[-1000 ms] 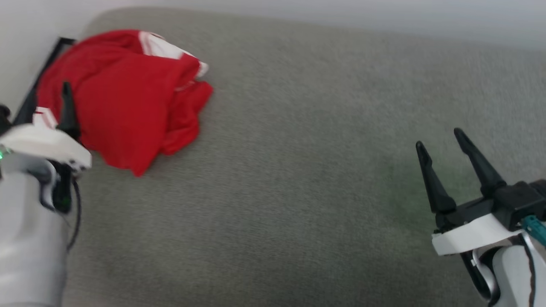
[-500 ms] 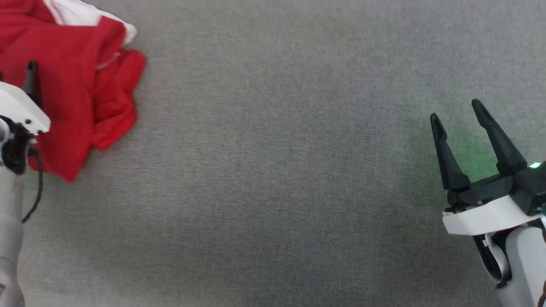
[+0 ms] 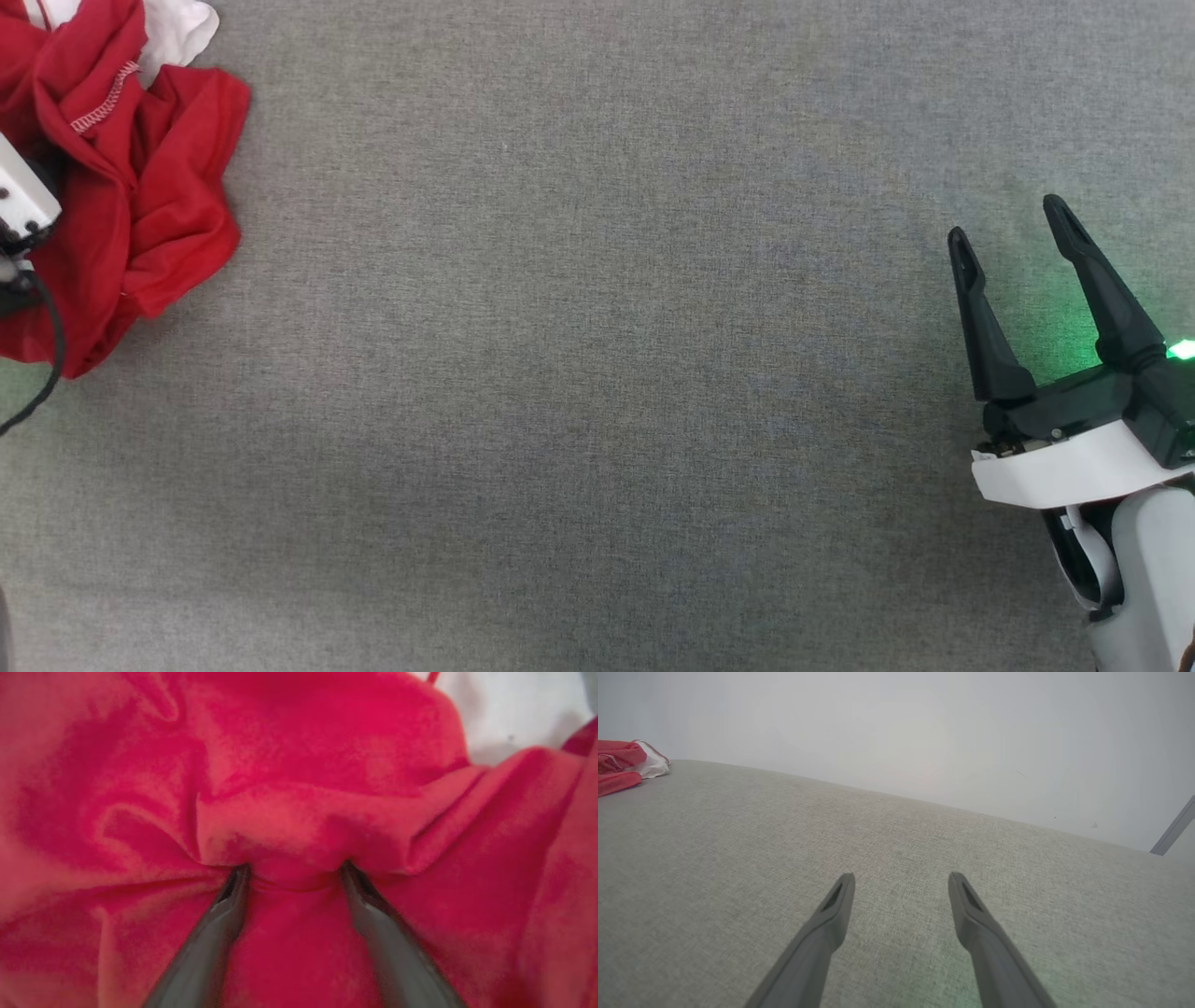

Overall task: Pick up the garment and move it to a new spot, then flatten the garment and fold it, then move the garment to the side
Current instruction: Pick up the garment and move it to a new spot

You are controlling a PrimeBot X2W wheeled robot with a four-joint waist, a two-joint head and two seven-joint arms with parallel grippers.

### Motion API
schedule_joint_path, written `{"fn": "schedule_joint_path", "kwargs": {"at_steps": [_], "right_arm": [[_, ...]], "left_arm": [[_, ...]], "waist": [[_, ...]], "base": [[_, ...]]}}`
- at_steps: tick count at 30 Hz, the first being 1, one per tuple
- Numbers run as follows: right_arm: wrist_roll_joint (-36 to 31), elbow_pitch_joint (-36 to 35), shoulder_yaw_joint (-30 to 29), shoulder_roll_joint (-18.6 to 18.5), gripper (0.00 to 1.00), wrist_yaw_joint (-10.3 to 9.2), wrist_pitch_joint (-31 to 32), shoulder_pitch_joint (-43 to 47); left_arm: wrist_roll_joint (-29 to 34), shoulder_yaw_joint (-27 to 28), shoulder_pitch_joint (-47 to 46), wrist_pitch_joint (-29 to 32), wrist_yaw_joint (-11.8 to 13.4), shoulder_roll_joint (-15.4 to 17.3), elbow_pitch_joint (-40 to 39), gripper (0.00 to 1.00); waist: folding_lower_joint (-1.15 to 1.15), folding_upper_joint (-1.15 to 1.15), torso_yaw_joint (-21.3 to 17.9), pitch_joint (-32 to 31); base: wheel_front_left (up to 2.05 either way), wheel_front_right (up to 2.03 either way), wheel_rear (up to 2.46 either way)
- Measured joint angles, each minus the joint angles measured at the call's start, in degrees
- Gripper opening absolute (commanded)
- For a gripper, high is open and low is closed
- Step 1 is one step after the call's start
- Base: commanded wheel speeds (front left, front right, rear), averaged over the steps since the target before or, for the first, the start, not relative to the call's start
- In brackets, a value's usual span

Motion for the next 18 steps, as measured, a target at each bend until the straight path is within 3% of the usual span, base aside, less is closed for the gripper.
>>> {"fn": "schedule_joint_path", "kwargs": {"at_steps": [6,7,8,9,18], "right_arm": [[-0.1,0.1,-0.1,0.4,1.0,0.0,0.1,0.0],[-0.1,0.1,-0.1,0.5,1.0,0.0,0.1,0.0],[-0.2,0.1,-0.2,0.7,1.0,0.0,0.1,0.0],[-0.2,0.2,-0.2,0.8,1.0,0.0,0.1,0.0],[0.1,1.2,-0.8,1.7,1.0,0.0,0.1,0.7]], "left_arm": [[-1.5,0.7,-0.3,6.8,2.4,0.0,-0.7,1.0],[-1.9,0.9,-0.2,7.3,2.5,-0.1,-0.7,0.94],[-2.0,0.9,0.0,7.6,2.5,-0.1,-0.7,0.36],[-2.1,1.1,0.1,7.4,2.5,0.0,-0.6,0.0],[-0.4,-1.1,2.7,-2.0,1.4,-0.1,-0.6,0.0]], "waist": [[0.0,0.0,-0.2,-0.2],[0.0,0.0,-0.2,-0.3],[0.0,0.0,-0.2,-0.6],[0.0,0.0,-0.2,-0.8],[0.0,0.0,0.7,-4.5]], "base": [[0.0,0.0,0.0],[0.0,0.0,0.0],[0.0,0.0,0.0],[0.0,0.0,0.0],[0.0,0.0,0.0]]}}
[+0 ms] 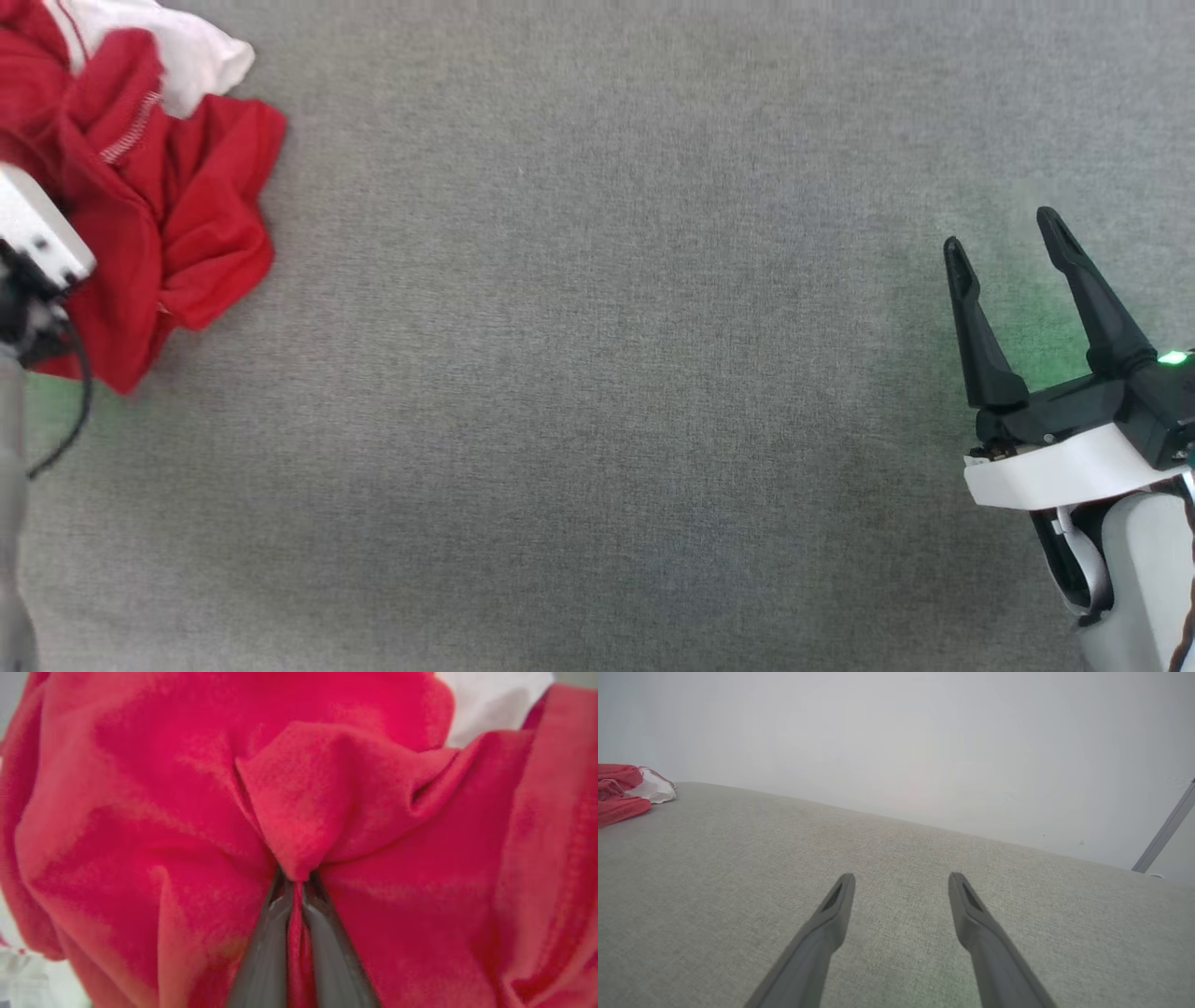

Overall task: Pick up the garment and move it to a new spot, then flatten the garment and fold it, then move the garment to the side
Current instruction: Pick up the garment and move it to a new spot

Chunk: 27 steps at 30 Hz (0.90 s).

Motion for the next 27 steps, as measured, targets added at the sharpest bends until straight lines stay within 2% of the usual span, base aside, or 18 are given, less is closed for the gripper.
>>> {"fn": "schedule_joint_path", "kwargs": {"at_steps": [3,10,20,27], "right_arm": [[0.1,0.8,0.0,0.4,1.0,0.0,0.0,0.0],[0.2,1.7,-0.8,1.8,1.0,0.0,-0.1,1.4],[0.4,1.4,-2.4,3.4,1.0,0.0,-0.1,4.2],[0.4,0.7,-4.0,4.9,1.0,0.0,-0.1,6.4]], "left_arm": [[0.9,-1.0,1.2,-4.2,-0.7,0.1,-0.3,0.0],[4.5,-4.1,-2.1,-11.0,-1.9,3.4,-4.5,0.0],[7.5,-7.3,-5.0,-11.7,-2.9,6.1,-13.0,0.0],[7.9,-8.6,-4.4,-7.4,-2.9,7.9,-24.3,0.0]], "waist": [[0.0,0.0,0.3,-1.5],[0.0,0.0,1.5,-6.9],[0.01,0.0,3.1,-12.9],[0.0,0.0,4.0,-17.1]], "base": [[0.0,0.0,0.0],[0.0,0.0,0.0],[0.0,0.0,0.0],[0.0,0.0,0.0]]}}
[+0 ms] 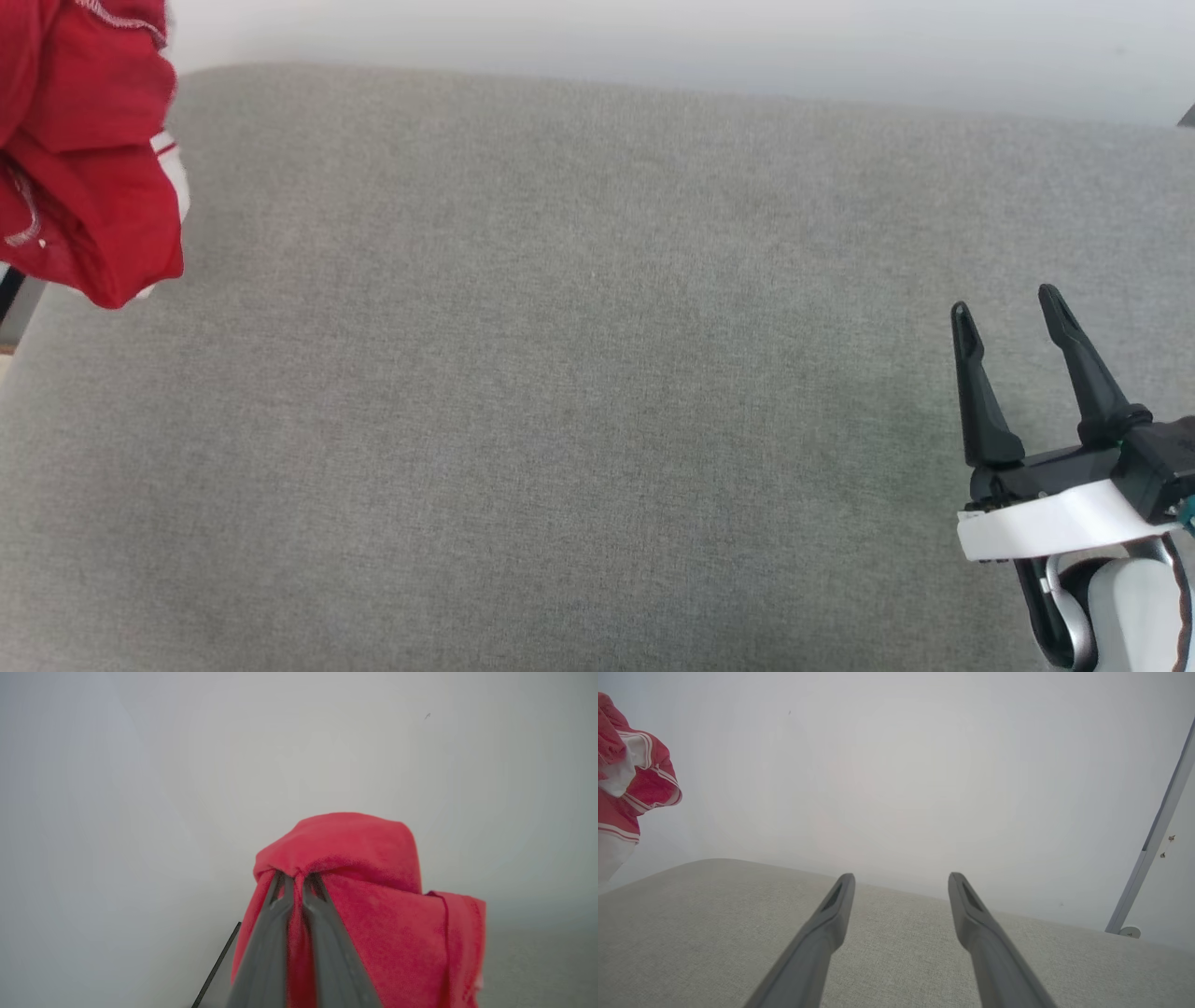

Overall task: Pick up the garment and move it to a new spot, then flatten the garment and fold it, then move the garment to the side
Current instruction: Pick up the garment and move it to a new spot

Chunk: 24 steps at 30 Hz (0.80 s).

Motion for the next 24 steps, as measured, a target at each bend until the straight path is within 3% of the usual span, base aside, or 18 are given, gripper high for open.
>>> {"fn": "schedule_joint_path", "kwargs": {"at_steps": [8,17,24], "right_arm": [[0.0,-0.8,-1.3,1.4,1.0,-0.01,0.0,1.0],[0.0,-1.2,-2.9,2.4,1.0,-0.01,0.0,1.5],[-0.1,-1.4,-4.1,3.5,1.0,-0.01,0.0,1.4]], "left_arm": [[-1.9,-0.6,7.0,8.9,1.2,1.1,-19.2,0.0],[-4.7,-2.6,16.7,18.6,4.4,0.8,-40.7,0.0],[-5.6,-6.9,20.5,22.0,4.4,-1.4,-48.9,0.0]], "waist": [[0.0,0.0,-1.5,-2.5],[0.0,0.0,-6.8,-2.4],[0.0,0.0,-12.3,-1.3]], "base": [[0.0,0.0,0.0],[0.0,0.0,0.0],[0.0,0.0,0.0]]}}
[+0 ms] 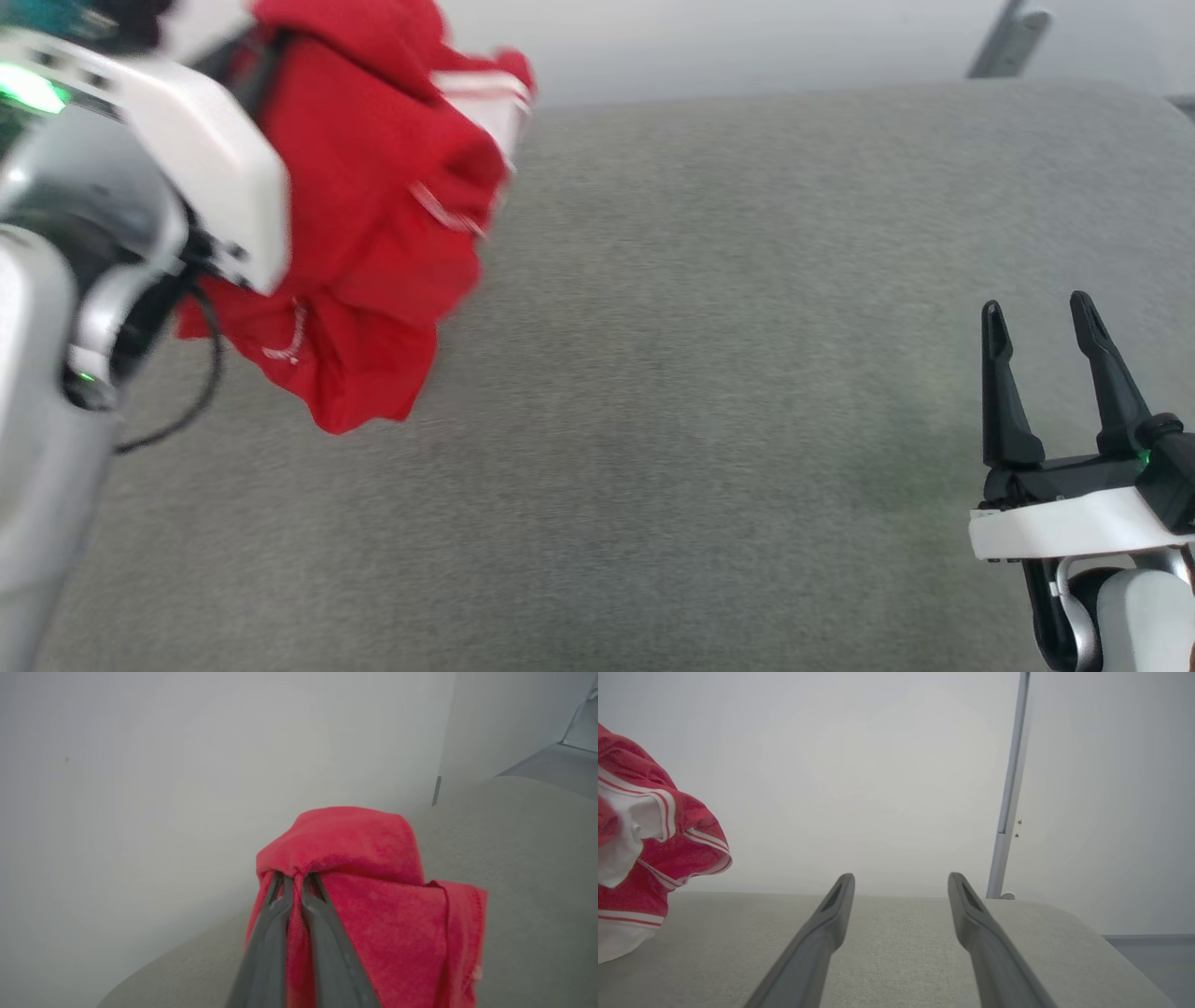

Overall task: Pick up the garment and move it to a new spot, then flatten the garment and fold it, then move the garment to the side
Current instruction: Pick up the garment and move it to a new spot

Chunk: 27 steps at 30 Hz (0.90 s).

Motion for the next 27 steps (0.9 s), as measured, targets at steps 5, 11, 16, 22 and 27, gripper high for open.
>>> {"fn": "schedule_joint_path", "kwargs": {"at_steps": [5,11,16,22,27], "right_arm": [[0.0,0.1,-0.2,0.9,1.0,0.0,0.0,-0.3],[0.0,0.2,-0.1,1.8,1.0,0.0,0.0,-0.8],[0.3,0.9,0.5,2.3,1.0,0.0,0.0,-1.1],[0.4,1.9,1.6,2.7,1.0,0.0,0.0,-1.5],[0.4,2.4,2.1,2.9,1.0,0.0,0.0,-1.8]], "left_arm": [[-0.1,-4.0,1.1,0.8,-1.2,-2.8,-1.1,0.0],[-0.3,-8.8,2.1,1.2,-3.0,-6.2,0.9,0.0],[-0.4,-12.7,2.9,1.2,-4.7,-8.5,5.3,0.0],[-0.5,-17.7,5.1,1.2,-6.1,-10.8,11.3,0.0],[-0.6,-21.4,6.7,0.7,-6.9,-12.2,17.1,0.0]], "waist": [[0.0,0.0,-3.9,1.1],[0.0,0.0,-7.6,2.8],[0.0,0.0,-9.7,4.0],[0.0,0.0,-11.4,4.7],[0.0,0.0,-12.1,4.9]], "base": [[0.0,0.0,0.0],[0.0,0.0,0.0],[0.0,0.0,0.0],[0.0,0.0,0.0],[0.0,0.0,0.0]]}}
